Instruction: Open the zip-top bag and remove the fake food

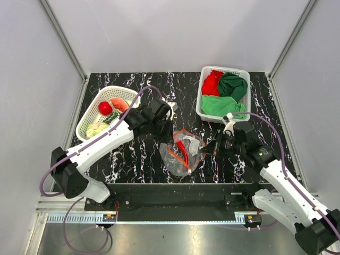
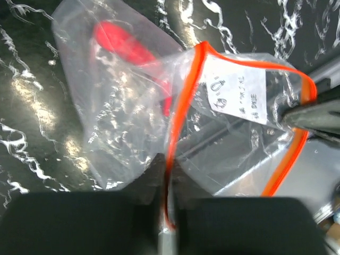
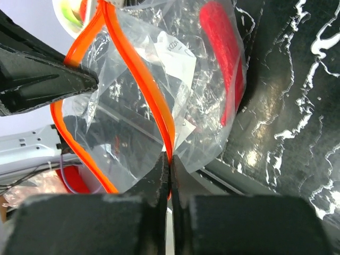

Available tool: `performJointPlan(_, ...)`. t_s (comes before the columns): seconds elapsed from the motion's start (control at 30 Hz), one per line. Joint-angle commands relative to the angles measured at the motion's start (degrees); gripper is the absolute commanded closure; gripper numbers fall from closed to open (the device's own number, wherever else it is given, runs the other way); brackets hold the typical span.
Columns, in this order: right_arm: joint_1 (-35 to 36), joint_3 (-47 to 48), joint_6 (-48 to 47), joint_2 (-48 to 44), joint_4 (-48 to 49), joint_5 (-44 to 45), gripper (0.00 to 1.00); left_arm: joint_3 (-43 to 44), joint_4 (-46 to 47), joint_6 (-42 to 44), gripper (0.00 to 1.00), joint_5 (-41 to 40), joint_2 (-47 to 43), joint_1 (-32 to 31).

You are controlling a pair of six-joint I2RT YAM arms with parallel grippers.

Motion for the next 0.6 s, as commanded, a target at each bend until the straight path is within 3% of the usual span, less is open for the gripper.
performJointPlan(0.0,-0.26,7.15,-5.75,2.96,-8.09,1.04,0.82,2.86,2.29,-0.09,1.0,4.79,0.8,-0.13)
performJointPlan(0.07,-0.17,12.68,-7.78,4.9,-14.57,3.06,0.72,4.34,1.51,-2.01,1.0,3.65,1.15,-0.13)
performJointPlan(0.1,-0.17,14.7,-9.53,7.09,-16.44,3.32,0.62,4.88,0.98,-2.55,1.0,3.3,1.42,-0.13)
performJointPlan(0.33,-0.17,31.21,-11.92,13.08,-24.63,4.81,0.36,12.87,-6.92,-4.84,1.0,-3.11,5.1,-1.96)
performJointPlan(0.47,-0.08,34.76,-10.7,15.02,-22.8,2.72,0.36,16.66,-10.27,-6.77,1.0,-5.84,7.83,-3.02)
performJointPlan(0.57,0.35,32.74,-7.62,16.34,-17.97,-2.03,0.56,17.71,-10.63,-7.83,1.0,-6.9,8.79,-3.73)
